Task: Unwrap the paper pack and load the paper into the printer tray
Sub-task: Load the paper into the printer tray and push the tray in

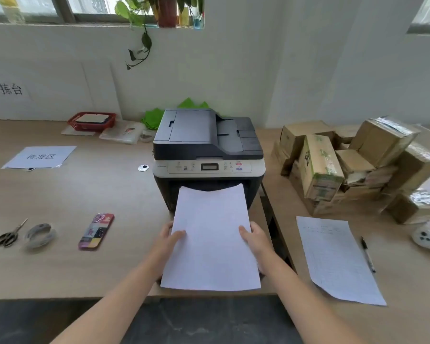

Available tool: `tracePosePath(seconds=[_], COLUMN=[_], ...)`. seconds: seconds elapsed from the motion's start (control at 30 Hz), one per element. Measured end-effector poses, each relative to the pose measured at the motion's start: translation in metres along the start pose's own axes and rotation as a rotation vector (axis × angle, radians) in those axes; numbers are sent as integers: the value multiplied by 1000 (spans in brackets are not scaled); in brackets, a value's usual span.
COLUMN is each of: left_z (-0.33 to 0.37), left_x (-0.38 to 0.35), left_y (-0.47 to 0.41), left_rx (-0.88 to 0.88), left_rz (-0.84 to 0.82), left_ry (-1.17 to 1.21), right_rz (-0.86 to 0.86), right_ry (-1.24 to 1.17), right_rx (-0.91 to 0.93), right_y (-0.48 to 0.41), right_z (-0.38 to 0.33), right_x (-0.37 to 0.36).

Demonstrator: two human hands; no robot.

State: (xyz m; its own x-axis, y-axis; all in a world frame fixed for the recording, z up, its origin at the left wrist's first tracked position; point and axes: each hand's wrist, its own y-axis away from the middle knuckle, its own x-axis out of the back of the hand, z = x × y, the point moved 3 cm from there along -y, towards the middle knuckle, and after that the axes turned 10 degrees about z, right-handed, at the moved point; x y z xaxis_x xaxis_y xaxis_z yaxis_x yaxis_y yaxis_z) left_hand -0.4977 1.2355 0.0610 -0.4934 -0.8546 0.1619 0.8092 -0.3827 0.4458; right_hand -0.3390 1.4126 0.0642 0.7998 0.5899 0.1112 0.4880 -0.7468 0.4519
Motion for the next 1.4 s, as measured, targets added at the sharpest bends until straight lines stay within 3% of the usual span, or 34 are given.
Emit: tracePosePath(seconds=[0.27, 0.63, 0.97, 1.2, 1.4], left_z=[-56, -68, -89, -66, -66], left_x=[0, -18, -28, -44, -59], left_y=[-86, -151, -146, -161, -184], left_rx=[193, 170, 166, 102, 54], left_rz=[-71, -50, 46, 97, 182], left_ry=[-65, -123, -114, -31, -148], right_rz=[28, 77, 42, 102, 159], right_ry=[124, 157, 58, 129, 234], right_rx=[-182, -313, -413, -298, -157], right_y=[-70, -134, -142, -167, -191], right_z=[55, 80, 107, 78, 62], right_x=[-27, -39, -28, -36, -48])
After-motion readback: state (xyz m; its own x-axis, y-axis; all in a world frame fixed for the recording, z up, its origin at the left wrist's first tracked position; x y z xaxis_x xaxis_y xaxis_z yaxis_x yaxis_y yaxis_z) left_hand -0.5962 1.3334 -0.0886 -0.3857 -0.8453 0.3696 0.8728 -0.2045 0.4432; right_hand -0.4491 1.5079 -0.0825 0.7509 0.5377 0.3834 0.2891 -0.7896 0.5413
